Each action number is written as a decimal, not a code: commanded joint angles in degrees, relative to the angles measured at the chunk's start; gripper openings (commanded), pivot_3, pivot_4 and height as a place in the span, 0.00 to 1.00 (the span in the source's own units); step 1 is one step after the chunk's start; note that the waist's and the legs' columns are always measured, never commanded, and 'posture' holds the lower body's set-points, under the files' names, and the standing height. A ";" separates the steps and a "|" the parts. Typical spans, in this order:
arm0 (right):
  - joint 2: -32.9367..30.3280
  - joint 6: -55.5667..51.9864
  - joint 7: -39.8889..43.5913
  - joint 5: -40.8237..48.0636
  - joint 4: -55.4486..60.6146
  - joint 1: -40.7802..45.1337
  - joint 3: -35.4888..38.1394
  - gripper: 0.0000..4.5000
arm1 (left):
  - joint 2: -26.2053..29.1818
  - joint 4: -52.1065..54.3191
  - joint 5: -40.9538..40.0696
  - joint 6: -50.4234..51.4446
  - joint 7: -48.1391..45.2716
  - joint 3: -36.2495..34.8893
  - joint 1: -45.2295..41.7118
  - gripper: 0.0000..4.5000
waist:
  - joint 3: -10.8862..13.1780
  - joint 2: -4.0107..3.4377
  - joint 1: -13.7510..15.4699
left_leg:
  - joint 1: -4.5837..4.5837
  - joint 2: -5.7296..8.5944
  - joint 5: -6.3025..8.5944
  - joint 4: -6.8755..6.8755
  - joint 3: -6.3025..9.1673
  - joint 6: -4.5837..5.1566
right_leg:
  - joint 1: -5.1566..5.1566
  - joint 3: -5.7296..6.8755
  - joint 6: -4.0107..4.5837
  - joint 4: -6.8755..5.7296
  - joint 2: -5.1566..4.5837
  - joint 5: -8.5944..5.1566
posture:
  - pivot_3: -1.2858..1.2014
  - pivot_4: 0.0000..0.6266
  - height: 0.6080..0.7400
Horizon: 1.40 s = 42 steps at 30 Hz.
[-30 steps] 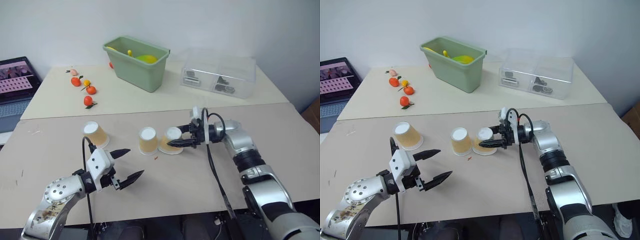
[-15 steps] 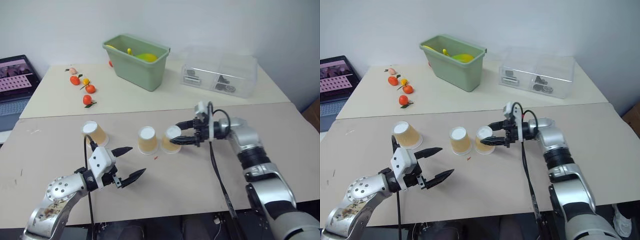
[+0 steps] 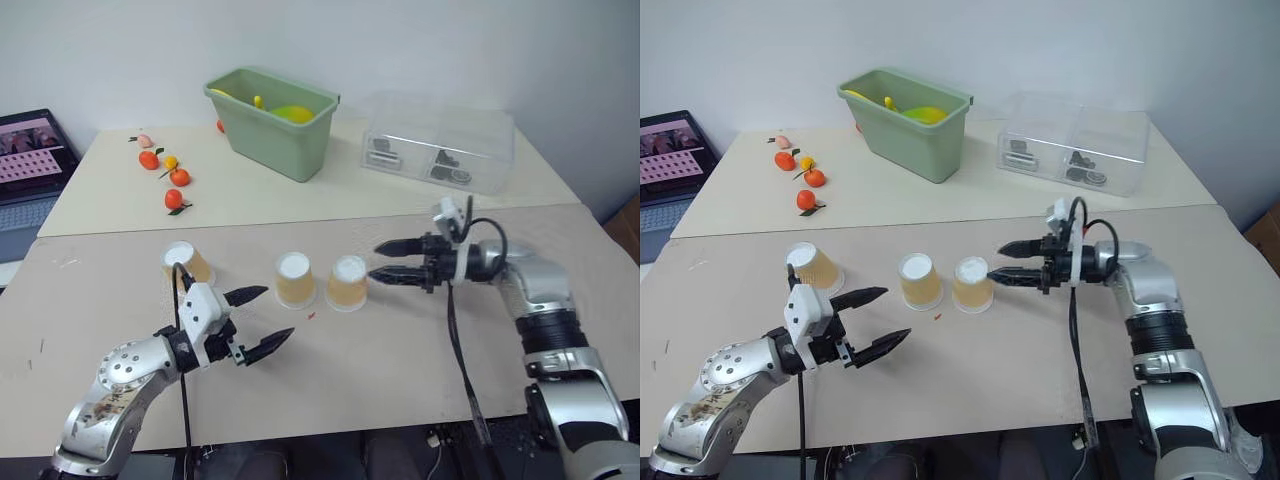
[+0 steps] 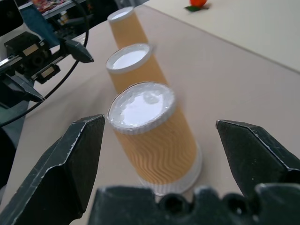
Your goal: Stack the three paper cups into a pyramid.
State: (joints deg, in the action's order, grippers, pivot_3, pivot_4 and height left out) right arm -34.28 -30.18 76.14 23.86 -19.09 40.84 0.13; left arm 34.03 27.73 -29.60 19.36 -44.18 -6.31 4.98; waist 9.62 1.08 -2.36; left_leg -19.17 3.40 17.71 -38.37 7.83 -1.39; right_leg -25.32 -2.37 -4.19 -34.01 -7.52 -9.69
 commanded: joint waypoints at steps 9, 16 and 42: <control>-5.36 -4.20 1.02 5.14 12.33 -7.65 2.61 0.98 | 0.01 1.21 -3.30 1.88 0.72 -3.94 2.04 1.00 | -0.01 0.01 0.41 | -0.03 0.00 0.00 -0.04 -0.01 0.00 | 0.02 0.00 0.00 0.01 0.00 0.00 | 0.52 0.24 1.00; -1.59 2.02 -7.34 -0.93 12.63 -10.02 -0.65 0.98 | 1.55 2.79 -1.34 0.81 -0.64 -3.10 3.54 1.00 | -0.01 0.01 0.11 | 0.05 -0.04 0.00 -0.07 -0.07 0.00 | 0.09 -0.01 0.03 -0.03 0.04 0.02 | 0.52 0.24 1.00; -5.69 -9.35 -17.75 6.21 37.62 -23.28 0.08 0.24 | 0.69 2.37 -0.61 0.72 -1.07 -2.26 3.43 1.00 | -0.01 0.01 1.52 | 0.02 -0.08 0.10 -0.44 -0.10 0.01 | 0.23 0.01 0.01 -0.02 0.11 0.02 | 0.52 0.24 1.00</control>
State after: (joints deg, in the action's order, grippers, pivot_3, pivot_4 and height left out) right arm -40.24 -40.67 58.94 30.35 18.54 16.22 0.34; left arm 34.76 29.24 -30.36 21.32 -45.12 -8.59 9.04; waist 9.61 1.09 -0.85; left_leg -19.14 3.30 17.81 -38.82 7.73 -1.38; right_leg -25.08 -2.36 -4.18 -34.03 -7.39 -9.67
